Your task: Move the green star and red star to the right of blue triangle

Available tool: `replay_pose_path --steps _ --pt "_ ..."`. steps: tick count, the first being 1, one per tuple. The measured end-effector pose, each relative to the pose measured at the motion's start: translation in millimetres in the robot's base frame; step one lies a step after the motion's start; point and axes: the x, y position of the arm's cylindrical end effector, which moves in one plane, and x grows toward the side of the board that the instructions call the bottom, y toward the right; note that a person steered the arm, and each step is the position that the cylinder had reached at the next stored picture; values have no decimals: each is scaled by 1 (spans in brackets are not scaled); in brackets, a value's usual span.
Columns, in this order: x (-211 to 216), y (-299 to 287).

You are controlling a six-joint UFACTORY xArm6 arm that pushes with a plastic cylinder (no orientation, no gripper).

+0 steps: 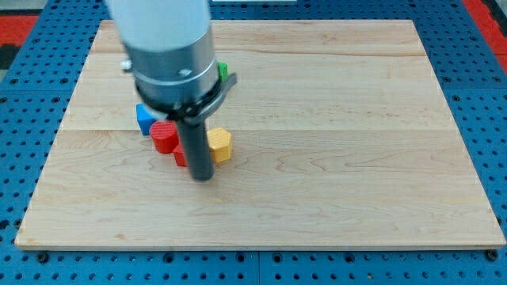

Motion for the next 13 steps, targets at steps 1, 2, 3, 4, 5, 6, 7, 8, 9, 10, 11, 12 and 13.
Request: replay_pose_path --steps 1,2,3,4,5,6,7,8,9,10,11,12,13 --pt "-50 -12" --pt "6 -10" --pt "-21 -51" --pt "-57 -68" --pt "-70 -64" --pt "-105 -22" --pt "-144 18" --pt "-175 50" --pt "-198 85" --pt "-218 94" --pt "-156 102" --pt "-193 45" --pt "-227 56"
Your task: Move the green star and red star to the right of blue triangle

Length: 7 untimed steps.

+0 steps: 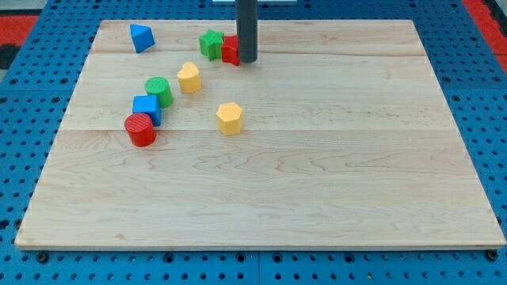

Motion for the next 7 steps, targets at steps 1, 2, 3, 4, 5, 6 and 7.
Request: replay_pose_path --steps 1,2,3,4,5,6,7 --pt "-8 24" --pt "-24 39" --pt "-45 57" --pt "-3 51" --pt "3 12" --pt "3 -15" --pt "10 -17"
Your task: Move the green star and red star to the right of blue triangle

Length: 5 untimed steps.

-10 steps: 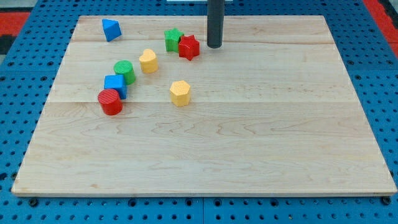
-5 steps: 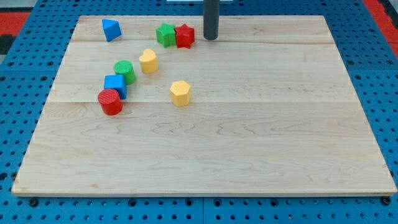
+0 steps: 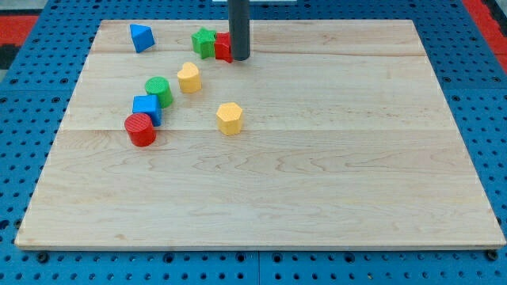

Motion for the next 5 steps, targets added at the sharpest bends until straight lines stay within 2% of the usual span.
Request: replay_pose_path --steps 1,2,4,5 --pt "4 0" --pt "27 -1" --pt "-20 -16" --pt "-18 -16"
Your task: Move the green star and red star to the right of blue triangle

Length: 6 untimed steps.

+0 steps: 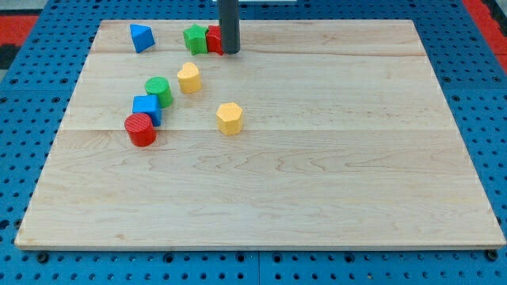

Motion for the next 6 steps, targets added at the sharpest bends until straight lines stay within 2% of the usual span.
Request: replay_pose_path --steps 1,3,4,6 --pt "-16 6" --pt "-17 8" --pt "13 23" --pt "31 -106"
